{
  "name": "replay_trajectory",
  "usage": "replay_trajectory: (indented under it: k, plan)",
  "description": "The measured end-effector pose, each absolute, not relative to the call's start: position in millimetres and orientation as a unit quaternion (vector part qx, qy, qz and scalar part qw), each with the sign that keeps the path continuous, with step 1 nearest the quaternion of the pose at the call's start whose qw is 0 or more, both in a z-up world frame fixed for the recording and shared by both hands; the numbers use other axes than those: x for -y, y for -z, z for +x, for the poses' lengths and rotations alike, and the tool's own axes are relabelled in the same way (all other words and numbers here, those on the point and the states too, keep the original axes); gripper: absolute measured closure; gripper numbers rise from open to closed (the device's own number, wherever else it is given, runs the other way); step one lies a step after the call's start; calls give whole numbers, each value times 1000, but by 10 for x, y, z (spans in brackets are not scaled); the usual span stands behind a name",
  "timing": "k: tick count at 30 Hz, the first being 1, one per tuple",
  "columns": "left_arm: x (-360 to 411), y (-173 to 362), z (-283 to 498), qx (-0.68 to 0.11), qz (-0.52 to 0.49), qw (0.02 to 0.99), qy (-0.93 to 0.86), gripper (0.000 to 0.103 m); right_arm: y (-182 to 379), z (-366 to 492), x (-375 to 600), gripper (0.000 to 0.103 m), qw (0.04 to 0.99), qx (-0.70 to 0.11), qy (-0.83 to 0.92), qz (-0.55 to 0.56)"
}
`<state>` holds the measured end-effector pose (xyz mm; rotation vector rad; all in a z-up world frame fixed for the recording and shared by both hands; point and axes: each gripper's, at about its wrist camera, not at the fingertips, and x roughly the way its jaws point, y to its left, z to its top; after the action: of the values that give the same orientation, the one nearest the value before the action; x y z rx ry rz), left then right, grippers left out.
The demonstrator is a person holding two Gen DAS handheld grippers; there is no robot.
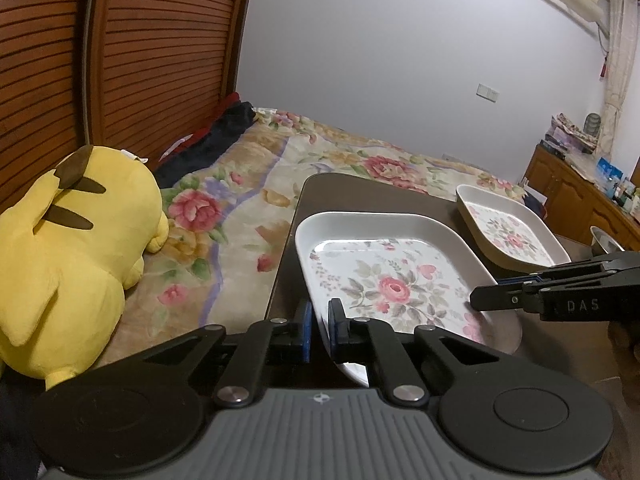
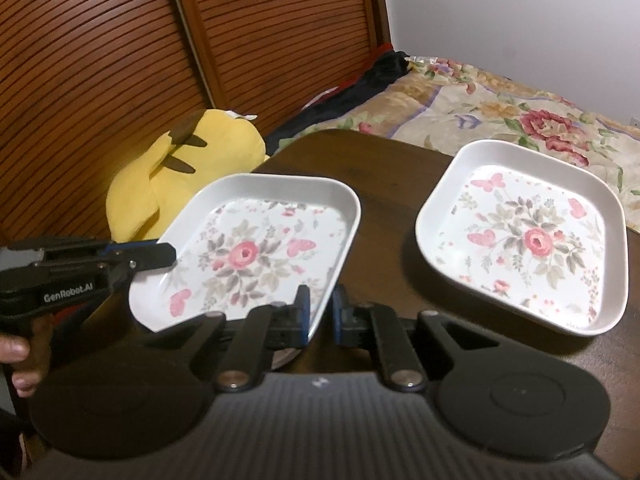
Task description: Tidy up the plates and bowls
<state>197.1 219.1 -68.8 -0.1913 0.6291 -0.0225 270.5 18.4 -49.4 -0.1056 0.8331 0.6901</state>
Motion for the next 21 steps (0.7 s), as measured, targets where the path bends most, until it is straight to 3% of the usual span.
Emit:
replay_trajectory:
  k: [21]
  plan:
    - [-1933,235,1667,-276,-80,957,40,92,107,2409,180,91,872,-371,-320,-14]
